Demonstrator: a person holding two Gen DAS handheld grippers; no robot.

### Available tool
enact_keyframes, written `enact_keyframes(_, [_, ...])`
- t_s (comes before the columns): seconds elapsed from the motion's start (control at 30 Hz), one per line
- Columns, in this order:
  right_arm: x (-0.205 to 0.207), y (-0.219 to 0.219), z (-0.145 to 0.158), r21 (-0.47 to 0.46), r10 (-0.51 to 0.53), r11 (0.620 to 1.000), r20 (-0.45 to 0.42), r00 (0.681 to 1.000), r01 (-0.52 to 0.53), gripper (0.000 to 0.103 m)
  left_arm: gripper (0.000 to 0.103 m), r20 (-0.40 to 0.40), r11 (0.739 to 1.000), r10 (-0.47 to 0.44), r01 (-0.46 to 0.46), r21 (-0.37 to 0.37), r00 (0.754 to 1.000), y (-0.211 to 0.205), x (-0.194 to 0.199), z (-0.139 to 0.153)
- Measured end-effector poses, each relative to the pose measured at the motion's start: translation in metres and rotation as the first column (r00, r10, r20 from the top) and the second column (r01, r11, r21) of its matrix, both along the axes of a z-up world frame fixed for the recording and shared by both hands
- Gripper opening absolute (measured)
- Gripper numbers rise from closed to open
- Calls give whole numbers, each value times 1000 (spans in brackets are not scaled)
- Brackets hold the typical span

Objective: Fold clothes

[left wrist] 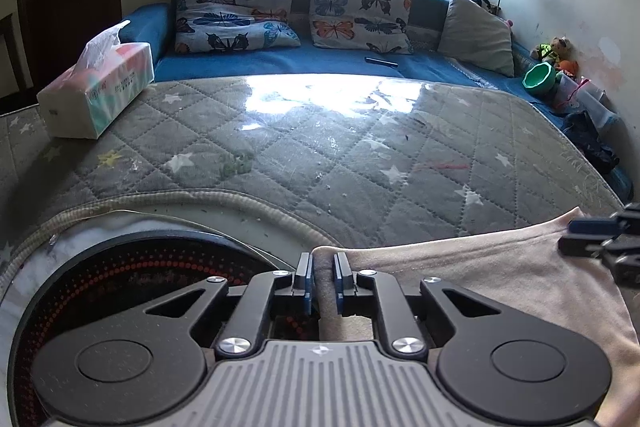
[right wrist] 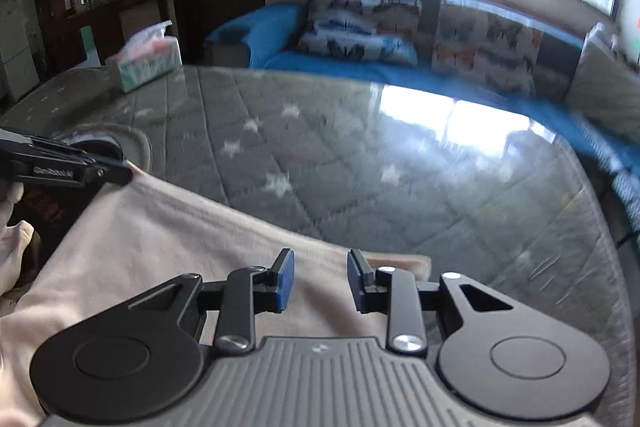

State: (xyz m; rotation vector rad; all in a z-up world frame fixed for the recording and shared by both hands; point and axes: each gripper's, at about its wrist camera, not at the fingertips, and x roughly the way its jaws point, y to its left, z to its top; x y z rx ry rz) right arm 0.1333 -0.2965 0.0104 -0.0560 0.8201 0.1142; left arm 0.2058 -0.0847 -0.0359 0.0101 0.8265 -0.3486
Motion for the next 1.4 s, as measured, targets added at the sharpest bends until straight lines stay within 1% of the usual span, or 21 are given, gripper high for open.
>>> enact_keyframes(0.07, [3,0,-8,-1,-2,1000,-25,1000,2,29,19,-2,1000,2,-2,3,1000,0,0,0])
enact_keyframes(0.17, [-9,5,-2,-3,33,999,-26,999,-34,29,21,2,1000,11,-11,9,1000,2,-2,4])
enact_keyframes(0.3, [-38,22,10,-22,137,990,-37,990,-138,29,20,22,1000,1,-1,-10,1000,1,-14,18])
enact_keyframes(0.4, [-63,38,16,-23,219,975,-57,974,-220,29,20,38,999,-41,42,-25,998,-6,-30,29])
enact_keyframes(0.5, [-89,57,20,-11,298,954,-75,952,-300,29,20,25,991,-119,120,-56,993,-21,-50,34])
enact_keyframes(0.6, [-121,74,24,11,388,921,-95,917,-389,29,20,2,982,-176,176,-70,984,-36,-64,28])
enact_keyframes(0.73, [-157,89,29,46,476,879,-126,871,-474,30,19,-27,966,-245,242,-88,969,-55,-80,18])
enact_keyframes(0.8, [-174,95,29,50,513,858,-138,848,-511,32,19,-36,964,-255,252,-82,966,-59,-85,13])
enact_keyframes(0.9, [-197,106,28,39,557,829,-151,817,-558,45,19,-49,963,-261,257,-76,964,-63,-89,6])
enact_keyframes(0.97, [-204,111,25,2,557,827,-139,819,-562,44,19,-51,965,-257,253,-74,965,-63,-92,2])
enact_keyframes(1.03, [-209,115,22,-36,553,827,-124,824,-561,41,19,-48,965,-254,250,-75,966,-62,-92,2])
enact_keyframes(1.1, [-209,116,18,-37,544,833,-119,830,-552,38,19,-50,966,-250,245,-78,967,-62,-93,2])
enact_keyframes(1.17, [-211,116,14,-26,549,831,-123,827,-556,35,19,-49,966,-250,245,-77,967,-62,-93,1])
enact_keyframes(1.2, [-212,117,11,-20,551,830,-124,825,-558,27,19,-47,966,-250,246,-77,967,-62,-94,1])
enact_keyframes(1.23, [-213,116,10,-17,551,830,-125,825,-557,14,19,-46,966,-249,245,-78,967,-61,-94,1])
enact_keyframes(1.33, [-216,114,8,-21,533,843,-116,838,-538,5,19,-45,967,-246,241,-81,968,-61,-94,1])
enact_keyframes(1.4, [-217,114,9,-43,527,845,-101,844,-533,5,19,-44,967,-245,241,-81,969,-61,-95,1])
